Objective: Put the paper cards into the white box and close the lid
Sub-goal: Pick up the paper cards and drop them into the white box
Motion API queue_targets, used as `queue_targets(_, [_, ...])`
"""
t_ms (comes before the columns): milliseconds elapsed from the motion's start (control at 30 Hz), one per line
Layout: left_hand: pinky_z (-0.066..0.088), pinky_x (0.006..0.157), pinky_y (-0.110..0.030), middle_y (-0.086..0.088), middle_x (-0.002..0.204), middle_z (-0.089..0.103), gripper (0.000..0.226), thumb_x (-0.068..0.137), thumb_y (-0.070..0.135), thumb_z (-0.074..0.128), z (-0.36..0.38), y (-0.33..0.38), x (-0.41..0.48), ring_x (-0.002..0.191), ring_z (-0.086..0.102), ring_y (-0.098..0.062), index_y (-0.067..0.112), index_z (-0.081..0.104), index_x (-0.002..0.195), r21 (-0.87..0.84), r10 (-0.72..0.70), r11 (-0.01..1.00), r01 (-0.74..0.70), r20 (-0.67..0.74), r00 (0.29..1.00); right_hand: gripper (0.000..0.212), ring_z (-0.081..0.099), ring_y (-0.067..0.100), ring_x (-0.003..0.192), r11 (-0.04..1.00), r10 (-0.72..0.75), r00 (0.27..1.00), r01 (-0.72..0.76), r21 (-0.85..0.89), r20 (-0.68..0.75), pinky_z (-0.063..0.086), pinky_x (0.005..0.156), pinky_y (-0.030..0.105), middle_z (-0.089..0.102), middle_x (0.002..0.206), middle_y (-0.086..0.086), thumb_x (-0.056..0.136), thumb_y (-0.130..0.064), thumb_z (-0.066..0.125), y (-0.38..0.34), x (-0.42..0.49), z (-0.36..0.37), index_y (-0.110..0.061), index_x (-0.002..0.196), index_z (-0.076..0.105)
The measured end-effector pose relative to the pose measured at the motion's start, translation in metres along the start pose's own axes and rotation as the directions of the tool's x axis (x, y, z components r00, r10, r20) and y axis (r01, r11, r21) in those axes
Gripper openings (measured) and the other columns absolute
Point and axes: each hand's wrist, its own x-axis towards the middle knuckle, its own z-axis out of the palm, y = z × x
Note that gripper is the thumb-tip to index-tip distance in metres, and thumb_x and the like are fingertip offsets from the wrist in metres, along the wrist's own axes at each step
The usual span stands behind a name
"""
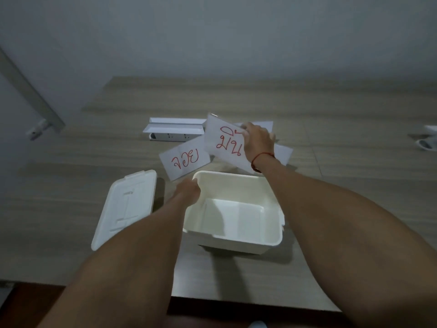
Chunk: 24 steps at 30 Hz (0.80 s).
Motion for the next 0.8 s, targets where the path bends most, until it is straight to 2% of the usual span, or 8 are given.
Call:
queue_targets(133, [0.041,0.102,-0.035,-0.02,0.141,0.05,0.043,0.102,0.014,0.03,-0.004,0.002,-0.001,0.13,0.048,-0.033,-0.001,0.046,0.138,0.037,0.004,0.999,-0.006,0.053,0.999,0.031,0.052,0.025,0.122,0.994,0.052,0.998,-0.055,0.098,0.03,0.028,0.101,0.036,0.065,0.123,0.004,0.1,-0.022,0.037,-0.007,-0.006,-0.035,-0.023,0.121,0.06])
queue_targets(267, [0.041,0.087,-0.033,-0.018,0.131,0.057,0.037,0.097,0.01,0.037,0.003,-0.007,0.0,0.121,0.054,-0.032,0.003,0.051,0.13,0.006,0.029,1.0,-0.029,0.023,0.999,0.027,0.053,0.025,0.122,0.989,0.095,0.989,-0.107,0.102,0.114,0.026,0.106,0.035,0.065,0.123,0.003,0.098,-0.028,0.042,0.001,-0.03,-0.045,-0.02,0.113,0.064])
queue_targets(400, [0.042,0.098,-0.041,-0.022,0.13,0.054,0.038,0.1,0.016,0.034,0.011,-0.016,-0.004,0.12,0.051,-0.037,0.003,0.047,0.133,-0.099,0.037,0.994,-0.037,-0.003,0.999,0.019,0.056,0.025,0.118,0.983,0.137,0.944,-0.168,0.078,0.301,0.035,0.106,0.036,0.066,0.117,0.002,0.095,-0.032,0.047,0.024,-0.063,-0.026,-0.024,0.094,0.064])
queue_targets(500, [0.042,0.099,-0.043,-0.023,0.132,0.053,0.04,0.101,0.021,0.031,0.014,-0.02,-0.003,0.121,0.051,-0.038,0.003,0.047,0.134,-0.144,0.046,0.988,-0.049,-0.024,0.999,0.02,0.06,0.025,0.108,0.98,0.148,0.871,-0.192,0.048,0.468,0.044,0.102,0.04,0.065,0.104,0.001,0.091,-0.035,0.05,0.036,-0.086,-0.004,-0.029,0.075,0.06])
queue_targets(567, [0.044,0.096,-0.042,-0.022,0.131,0.054,0.041,0.101,0.025,0.03,0.017,-0.023,-0.003,0.119,0.052,-0.039,0.005,0.048,0.132,-0.157,0.056,0.986,-0.06,-0.032,0.998,0.019,0.06,0.022,0.107,0.989,0.135,0.769,-0.147,-0.033,0.625,0.047,0.1,0.034,0.066,0.115,0.003,0.091,-0.034,0.053,0.039,-0.104,0.008,-0.026,0.09,0.07])
queue_targets(667, [0.042,0.086,-0.037,-0.021,0.125,0.055,0.04,0.103,0.027,0.026,0.023,-0.025,-0.003,0.115,0.054,-0.036,0.005,0.046,0.13,-0.154,0.071,0.985,-0.08,-0.064,0.995,0.028,0.059,0.02,0.112,0.982,0.188,0.601,-0.11,-0.152,0.777,0.046,0.103,0.034,0.063,0.121,-0.004,0.085,-0.04,0.06,0.039,-0.122,0.015,-0.027,0.107,0.071])
queue_targets(733, [0.043,0.083,-0.037,-0.02,0.122,0.056,0.04,0.103,0.028,0.026,0.025,-0.024,-0.004,0.112,0.055,-0.035,0.004,0.047,0.127,-0.136,0.07,0.987,-0.083,-0.099,0.993,0.033,0.062,0.02,0.104,0.976,0.208,0.569,-0.169,-0.135,0.795,0.049,0.093,0.032,0.066,0.11,-0.004,0.081,-0.042,0.063,0.037,-0.121,0.013,-0.024,0.106,0.072])
queue_targets(800, [0.042,0.081,-0.037,-0.02,0.12,0.057,0.039,0.103,0.028,0.026,0.026,-0.022,-0.004,0.11,0.056,-0.034,0.005,0.048,0.126,-0.118,0.065,0.99,-0.08,-0.129,0.99,0.034,0.065,0.019,0.095,0.97,0.189,0.591,-0.235,-0.057,0.784,0.049,0.085,0.029,0.07,0.102,0.0,0.084,-0.038,0.062,0.035,-0.114,0.01,-0.014,0.106,0.073])
